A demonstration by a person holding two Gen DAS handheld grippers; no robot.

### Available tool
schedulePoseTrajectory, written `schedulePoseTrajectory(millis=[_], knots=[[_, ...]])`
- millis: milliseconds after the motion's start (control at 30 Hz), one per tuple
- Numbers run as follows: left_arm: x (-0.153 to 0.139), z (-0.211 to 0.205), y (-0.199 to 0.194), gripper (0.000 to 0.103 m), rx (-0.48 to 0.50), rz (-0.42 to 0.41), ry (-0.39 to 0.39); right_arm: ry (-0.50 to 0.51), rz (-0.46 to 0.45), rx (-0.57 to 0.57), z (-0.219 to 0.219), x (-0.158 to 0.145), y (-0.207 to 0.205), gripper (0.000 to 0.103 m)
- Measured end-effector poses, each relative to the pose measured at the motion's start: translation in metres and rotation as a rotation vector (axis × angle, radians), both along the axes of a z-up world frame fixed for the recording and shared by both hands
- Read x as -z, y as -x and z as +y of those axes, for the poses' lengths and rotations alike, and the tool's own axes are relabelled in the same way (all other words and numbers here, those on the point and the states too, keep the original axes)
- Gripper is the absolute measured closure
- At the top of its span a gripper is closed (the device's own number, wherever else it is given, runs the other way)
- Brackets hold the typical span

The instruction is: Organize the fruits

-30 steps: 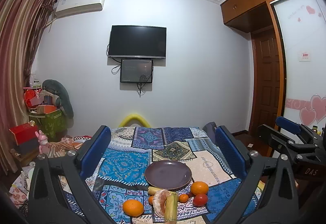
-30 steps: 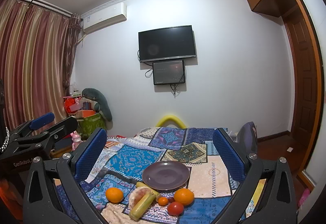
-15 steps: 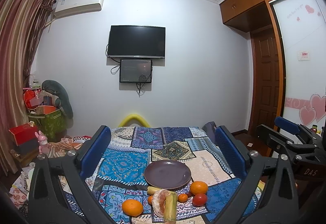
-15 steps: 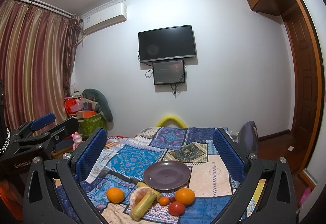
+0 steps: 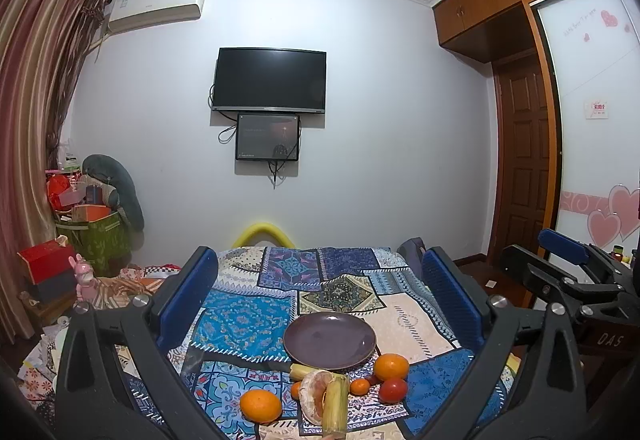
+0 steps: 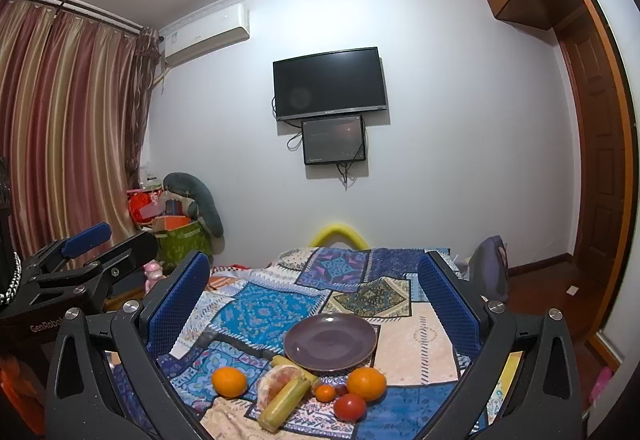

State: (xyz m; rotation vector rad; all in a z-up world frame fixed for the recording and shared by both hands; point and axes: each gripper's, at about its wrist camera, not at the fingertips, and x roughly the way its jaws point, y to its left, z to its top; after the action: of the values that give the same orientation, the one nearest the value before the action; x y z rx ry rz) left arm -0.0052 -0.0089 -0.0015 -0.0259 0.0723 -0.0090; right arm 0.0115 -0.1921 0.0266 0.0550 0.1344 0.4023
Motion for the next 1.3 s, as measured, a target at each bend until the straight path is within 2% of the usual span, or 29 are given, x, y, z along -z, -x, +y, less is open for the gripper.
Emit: schedulePoseTrajectory(millis=[167,300,500,633,733,800,867,1000,1033,1100,1300], knots=[[0.006,0.004,-0.005,0.000,-0.020,0.002,-0.007,-0.005,0.009,0.003,0.000,0.003,-0.002,0.000],[0.016,0.013,-0.017,0.000,-0.028,0.041,-0.008,0.003,0.046,0.016,0.004,0.012,-0.015,0.000],[0.039,0.042,-0.049,0.000,-0.056,0.147,0.009,0.008,0.138,0.027,0.002,0.032,-0.044,0.000],[0.056,0.059,-0.070,0.000,-0.077,0.220,-0.008,-0.006,0.217,0.019,-0.003,0.050,-0.065,0.000],[0.071,0.072,-0.087,0.000,-0.083,0.282,-0.009,0.022,0.258,0.031,-0.003,0.062,-0.080,0.000],[0.082,0.081,-0.098,0.005,-0.075,0.329,0.005,0.060,0.283,0.047,-0.002,0.070,-0.091,0.000],[0.095,0.090,-0.111,0.018,-0.070,0.385,0.007,0.079,0.305,0.044,-0.001,0.077,-0.097,0.000],[0.121,0.102,-0.130,0.026,-0.051,0.487,0.015,0.111,0.351,0.025,0.008,0.091,-0.105,0.000],[0.127,0.104,-0.135,0.032,-0.042,0.515,0.019,0.115,0.364,0.014,0.011,0.095,-0.107,0.001],[0.139,0.108,-0.145,0.040,-0.019,0.564,0.019,0.124,0.391,-0.005,0.018,0.103,-0.109,0.012],[0.151,0.120,-0.160,0.041,0.002,0.637,-0.022,0.123,0.563,-0.112,0.039,0.134,-0.131,0.043]])
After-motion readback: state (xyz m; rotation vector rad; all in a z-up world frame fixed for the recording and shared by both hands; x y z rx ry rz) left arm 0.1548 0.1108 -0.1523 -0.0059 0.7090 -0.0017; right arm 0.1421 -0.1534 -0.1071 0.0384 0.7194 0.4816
